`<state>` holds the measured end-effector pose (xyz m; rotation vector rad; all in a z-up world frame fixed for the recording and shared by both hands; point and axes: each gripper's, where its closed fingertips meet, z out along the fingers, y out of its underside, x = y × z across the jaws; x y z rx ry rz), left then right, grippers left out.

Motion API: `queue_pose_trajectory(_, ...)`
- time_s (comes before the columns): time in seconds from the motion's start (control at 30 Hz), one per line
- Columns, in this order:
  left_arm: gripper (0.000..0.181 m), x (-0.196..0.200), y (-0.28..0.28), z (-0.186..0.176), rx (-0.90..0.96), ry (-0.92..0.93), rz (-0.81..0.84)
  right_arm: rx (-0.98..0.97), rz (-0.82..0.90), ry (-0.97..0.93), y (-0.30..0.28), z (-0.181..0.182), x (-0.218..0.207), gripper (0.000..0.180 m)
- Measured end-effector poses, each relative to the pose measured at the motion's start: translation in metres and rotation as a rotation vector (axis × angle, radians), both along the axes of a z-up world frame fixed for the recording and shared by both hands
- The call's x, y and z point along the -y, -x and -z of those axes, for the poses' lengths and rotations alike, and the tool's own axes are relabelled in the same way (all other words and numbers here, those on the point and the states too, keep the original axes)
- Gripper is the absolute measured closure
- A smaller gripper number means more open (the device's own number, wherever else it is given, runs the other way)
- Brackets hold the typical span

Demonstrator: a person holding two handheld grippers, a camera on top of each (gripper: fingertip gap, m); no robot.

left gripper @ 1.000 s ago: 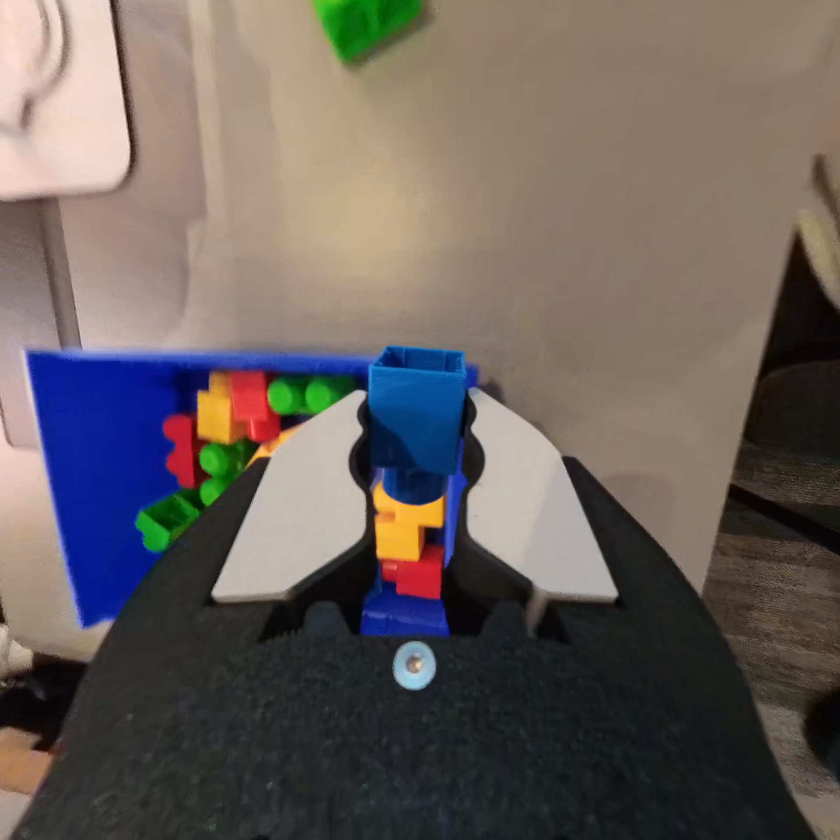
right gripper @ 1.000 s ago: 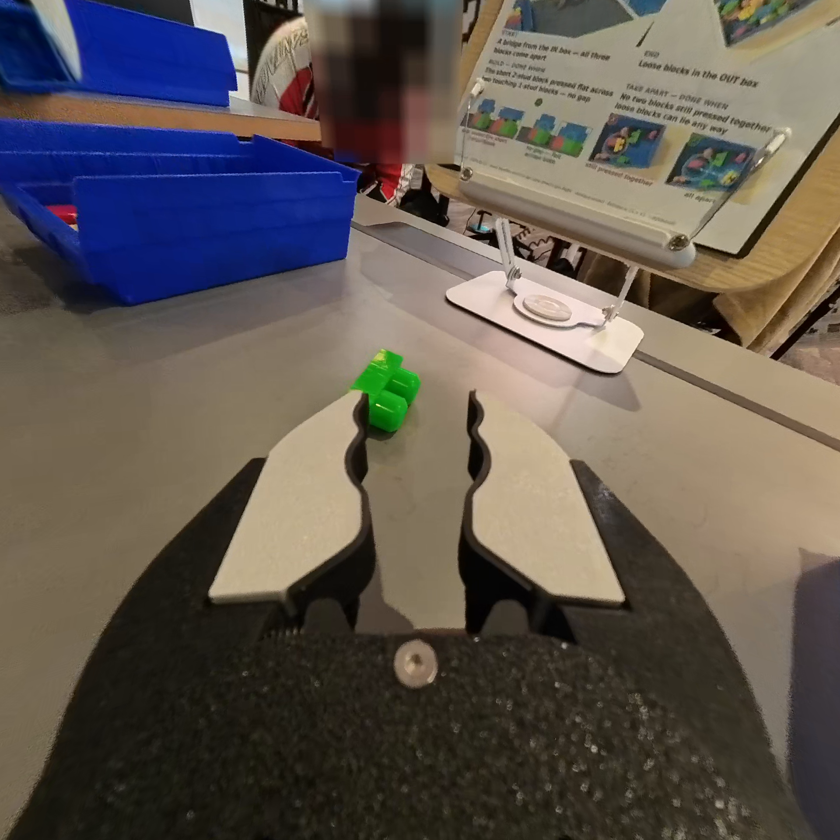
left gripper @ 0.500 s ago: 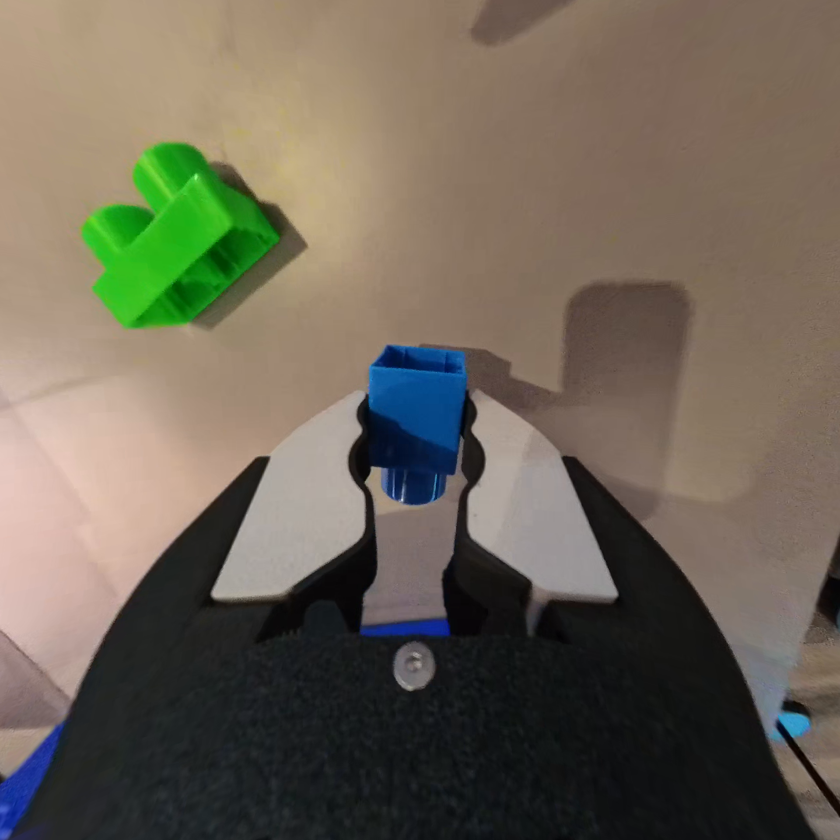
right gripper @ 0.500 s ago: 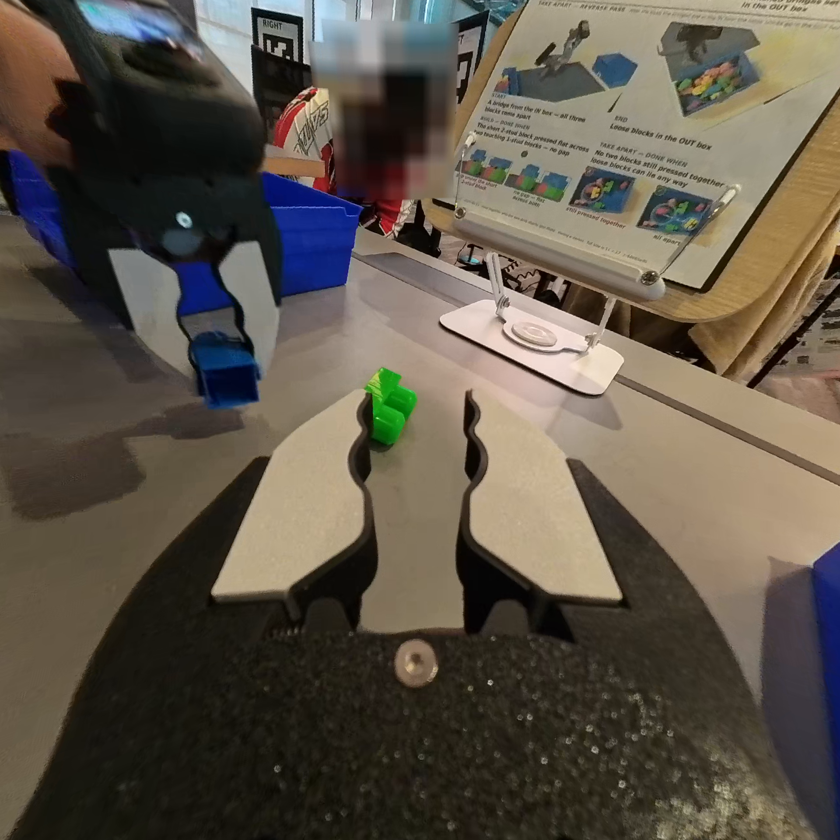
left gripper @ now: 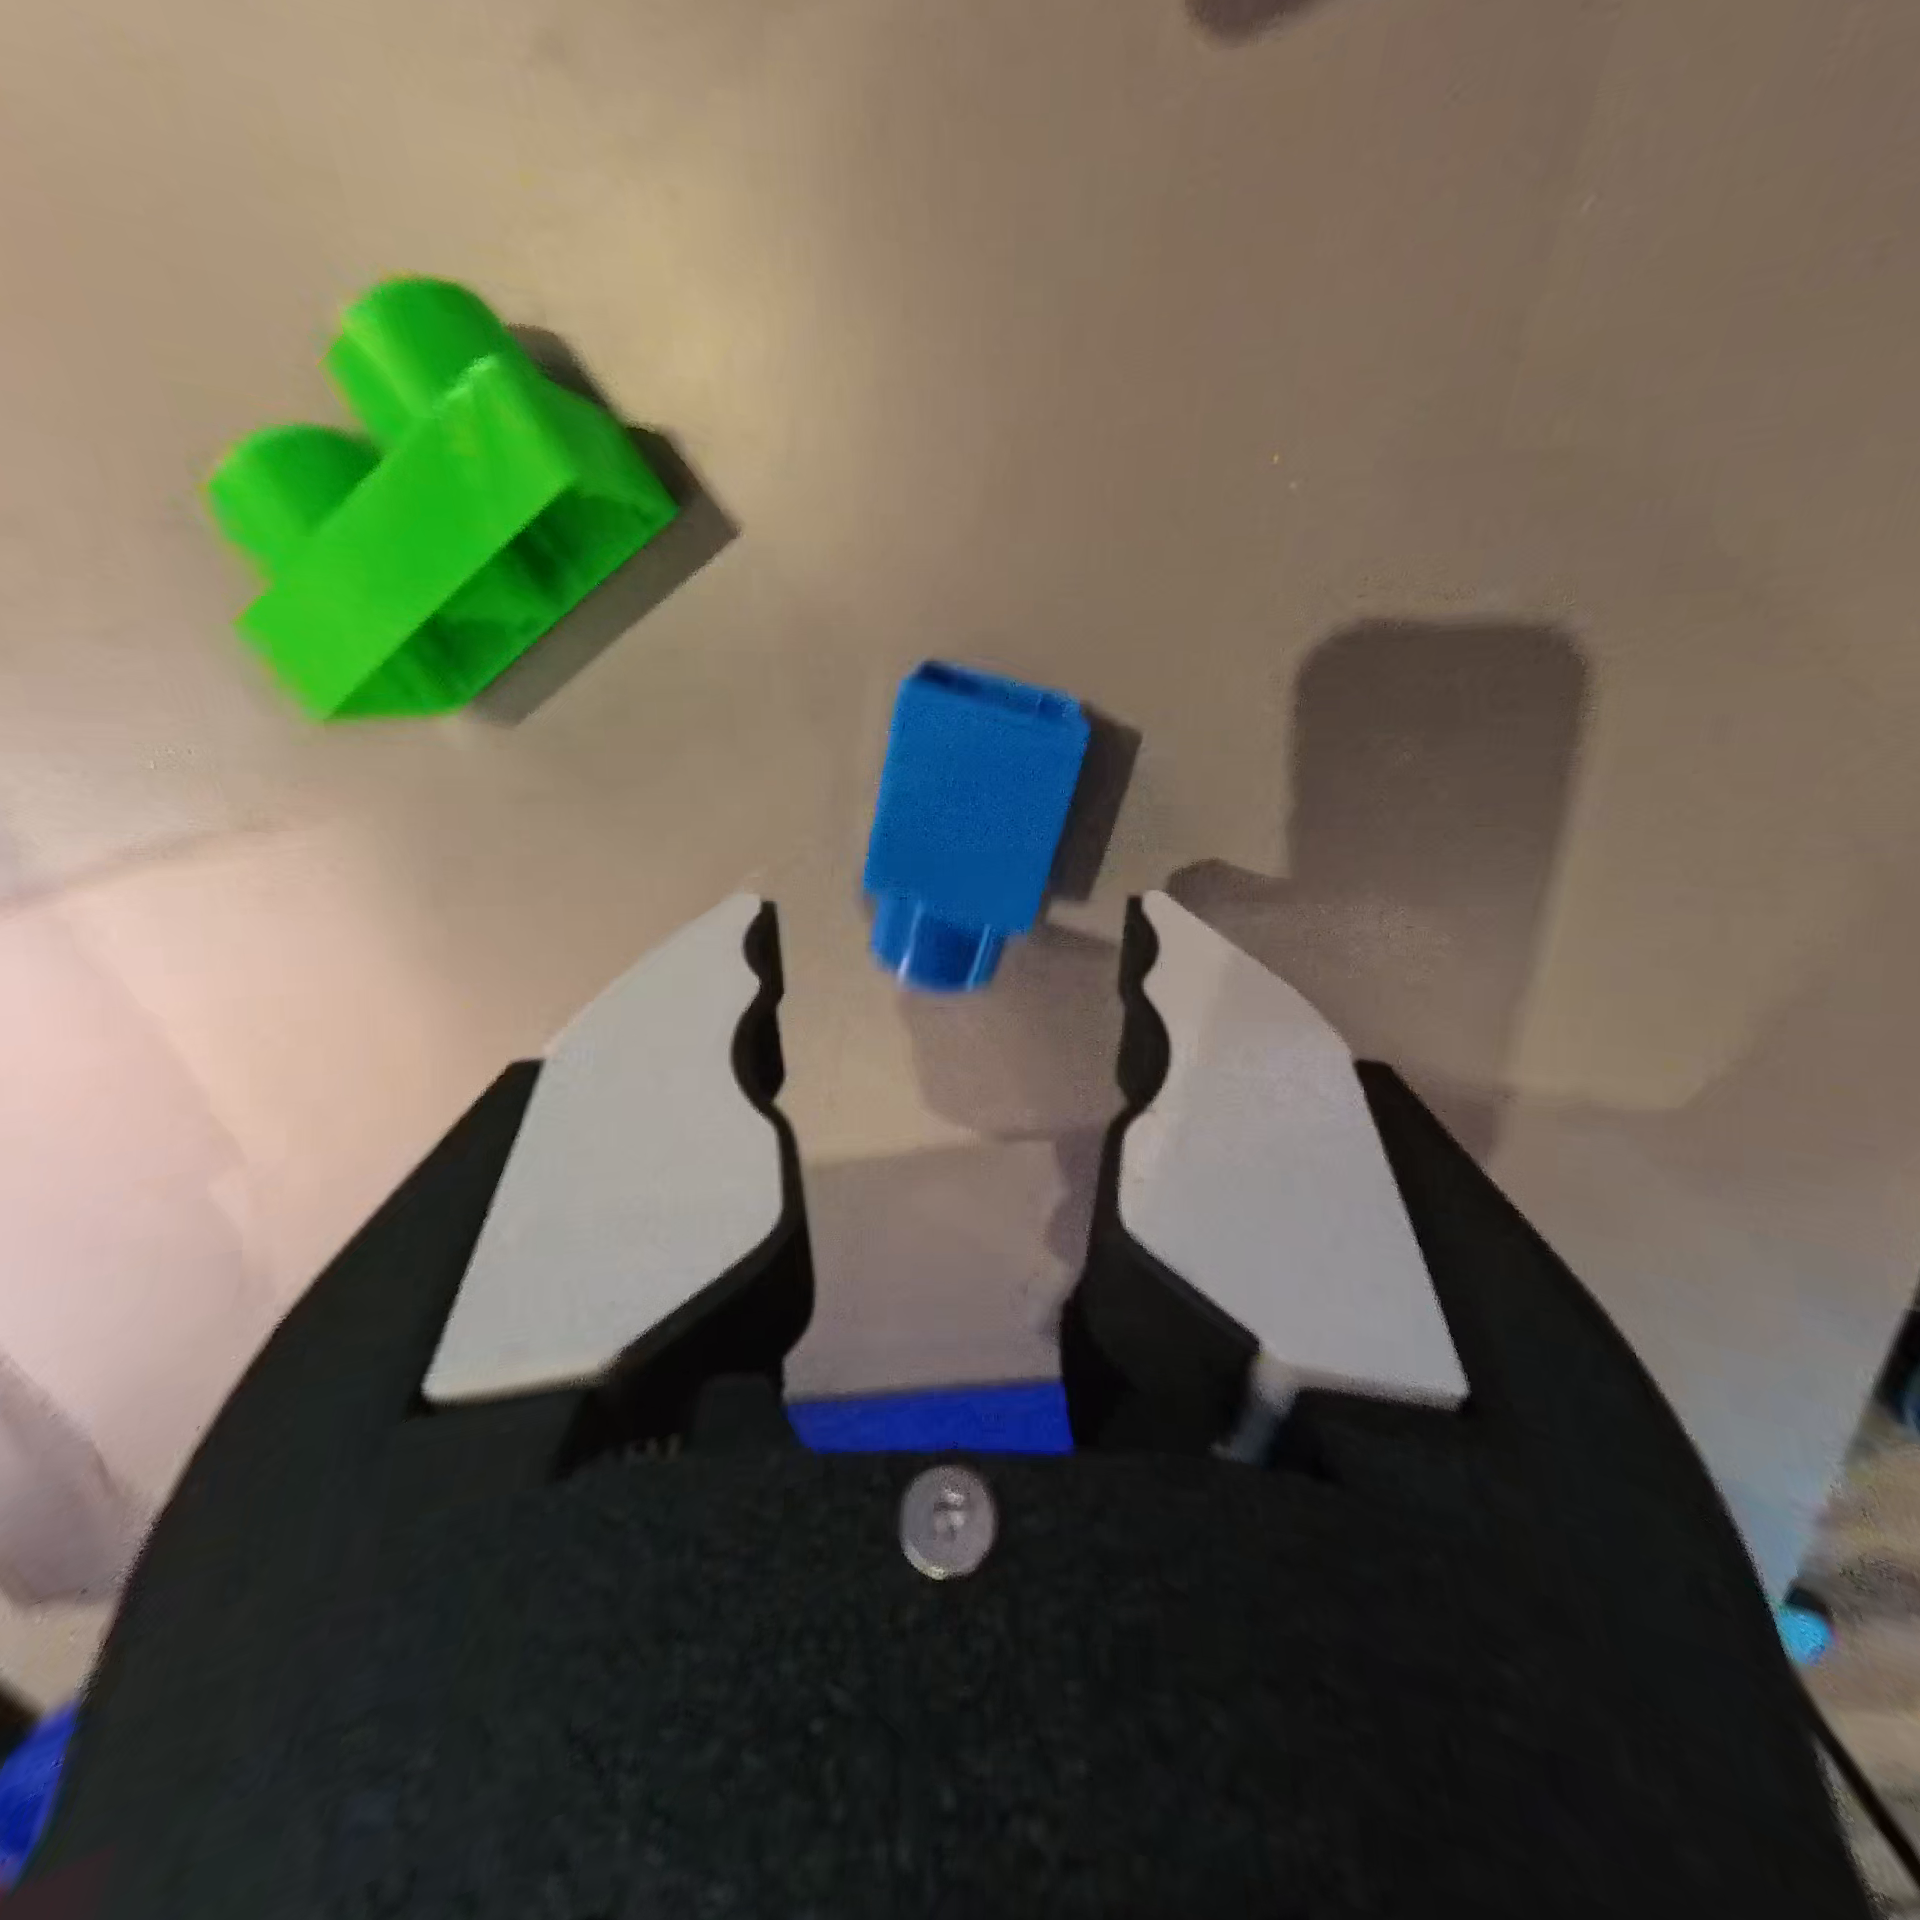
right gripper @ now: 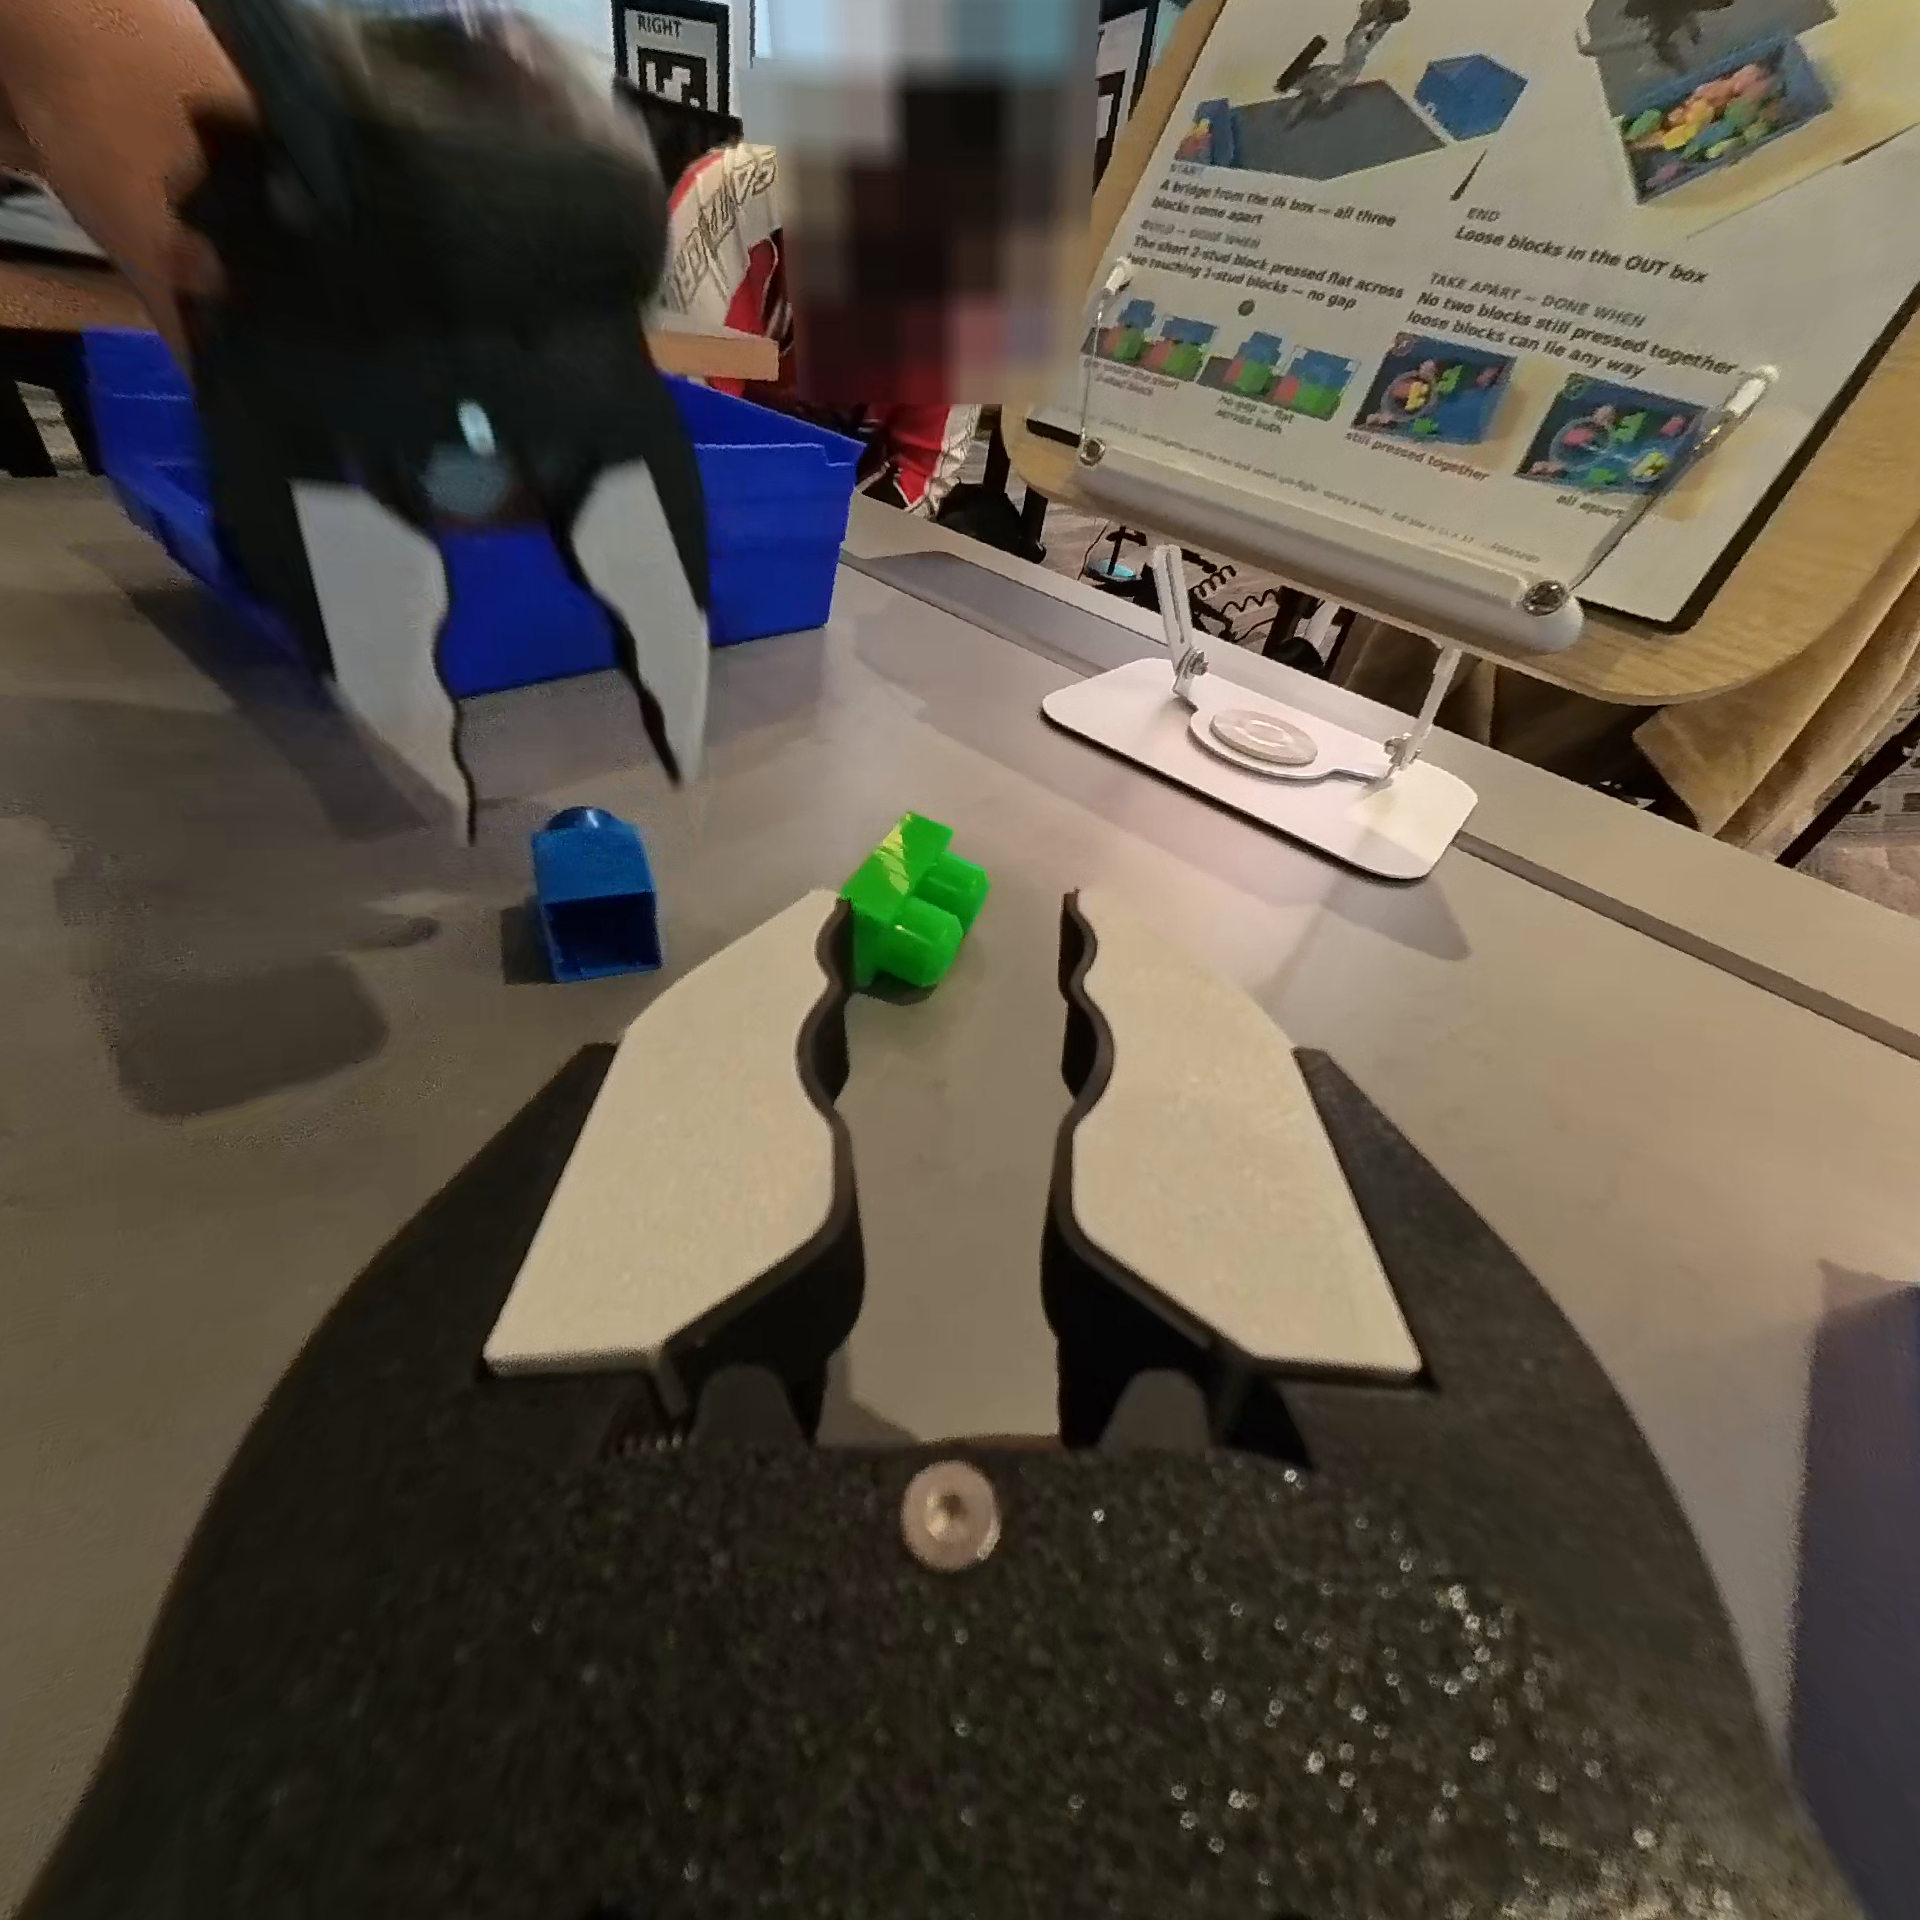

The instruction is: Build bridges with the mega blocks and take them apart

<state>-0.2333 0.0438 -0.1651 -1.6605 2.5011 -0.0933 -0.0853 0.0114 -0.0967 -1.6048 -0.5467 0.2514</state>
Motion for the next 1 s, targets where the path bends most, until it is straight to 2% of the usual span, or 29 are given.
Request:
queue_pose_trajectory(0.13, 0.119, -0.007, 0.025, -0.094, 0.306, -0.103, -0.145, 0.001, -0.016, 0.001, 0.004, 0.000, 0.003, 0.142)
queue_pose_trajectory(0.23, 0.119, -0.022, 0.069, -0.166, 0.646, -0.242, -0.380, 0.002, -0.022, 0.000, 0.006, 0.000, 0.004, 0.142)
queue_pose_trajectory(0.3, 0.119, -0.031, 0.112, -0.185, 0.837, -0.309, -0.586, -0.002, -0.025, 0.001, 0.006, 0.000, 0.004, 0.142)
queue_pose_trajectory(0.37, 0.119, -0.042, 0.154, -0.174, 0.943, -0.361, -0.822, -0.007, -0.025, 0.003, 0.006, 0.000, 0.003, 0.142)
queue_pose_trajectory(0.47, 0.111, -0.046, 0.194, -0.120, 0.937, -0.354, -1.142, -0.014, -0.026, 0.012, 0.006, 0.000, 0.002, 0.142)
queue_pose_trajectory(0.57, 0.112, -0.041, 0.203, -0.086, 0.929, -0.368, -1.233, -0.019, -0.031, 0.019, 0.008, 0.001, 0.000, 0.142)
queue_pose_trajectory(0.73, 0.112, -0.053, 0.206, -0.071, 0.725, -0.382, -1.158, 0.017, -0.025, 0.019, 0.010, 0.003, -0.003, 0.142)
queue_pose_trajectory(0.9, 0.114, -0.104, 0.224, -0.068, 0.416, -0.406, -1.059, 0.030, -0.024, 0.016, 0.009, 0.005, -0.002, 0.142)
queue_pose_trajectory(1.0, 0.115, -0.132, 0.226, -0.061, 0.254, -0.373, -0.895, 0.032, -0.026, 0.020, 0.009, 0.005, -0.001, 0.142)
